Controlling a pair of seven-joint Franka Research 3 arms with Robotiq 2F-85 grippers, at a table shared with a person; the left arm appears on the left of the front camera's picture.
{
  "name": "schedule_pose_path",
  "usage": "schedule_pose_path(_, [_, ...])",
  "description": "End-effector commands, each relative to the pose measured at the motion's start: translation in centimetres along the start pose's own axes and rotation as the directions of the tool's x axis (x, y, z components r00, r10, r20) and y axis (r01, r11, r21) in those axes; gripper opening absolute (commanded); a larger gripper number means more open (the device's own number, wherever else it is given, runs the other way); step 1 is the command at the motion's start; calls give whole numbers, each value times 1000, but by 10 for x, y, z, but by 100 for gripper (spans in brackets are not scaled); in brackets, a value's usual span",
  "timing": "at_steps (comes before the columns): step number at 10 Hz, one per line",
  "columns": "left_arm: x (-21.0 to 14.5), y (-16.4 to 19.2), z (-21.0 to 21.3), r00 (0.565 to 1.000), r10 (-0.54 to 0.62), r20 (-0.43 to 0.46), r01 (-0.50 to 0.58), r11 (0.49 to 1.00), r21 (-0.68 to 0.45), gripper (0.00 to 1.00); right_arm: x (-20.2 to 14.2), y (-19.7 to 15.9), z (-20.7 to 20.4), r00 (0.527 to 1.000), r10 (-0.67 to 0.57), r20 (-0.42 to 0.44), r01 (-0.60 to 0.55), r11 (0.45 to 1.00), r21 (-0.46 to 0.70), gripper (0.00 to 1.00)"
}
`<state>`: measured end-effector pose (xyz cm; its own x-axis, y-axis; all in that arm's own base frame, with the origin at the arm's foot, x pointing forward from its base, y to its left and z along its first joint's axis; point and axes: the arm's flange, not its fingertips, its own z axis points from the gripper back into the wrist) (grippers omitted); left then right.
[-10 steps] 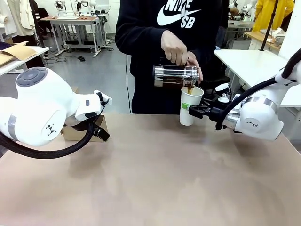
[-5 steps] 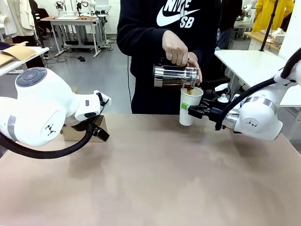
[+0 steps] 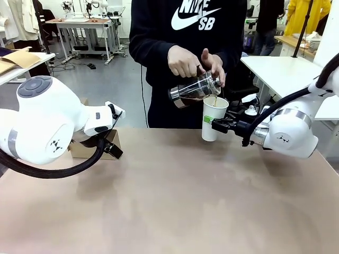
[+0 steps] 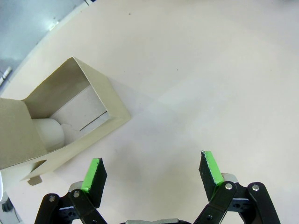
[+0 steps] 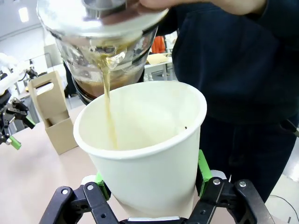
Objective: Pour a drink into a cup and package it in a carrier.
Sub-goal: When a person places the Paper Cup Lid on the 600 ml Paper Cup , lift the 600 ml Paper Cup.
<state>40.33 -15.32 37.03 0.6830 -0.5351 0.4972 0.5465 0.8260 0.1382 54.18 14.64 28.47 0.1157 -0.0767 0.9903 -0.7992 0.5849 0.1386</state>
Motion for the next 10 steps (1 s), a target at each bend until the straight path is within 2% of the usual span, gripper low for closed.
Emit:
schedule_pose_path(1, [0, 1, 0, 1000, 2, 1, -2, 1000, -1, 100, 2, 3, -1, 1000, 8, 10, -8, 1000, -5, 80])
schedule_pose_path(10, [0, 1, 0, 1000, 2, 1, -2, 1000, -1, 100, 2, 3, -1, 1000, 8, 10, -8, 1000, -5, 80])
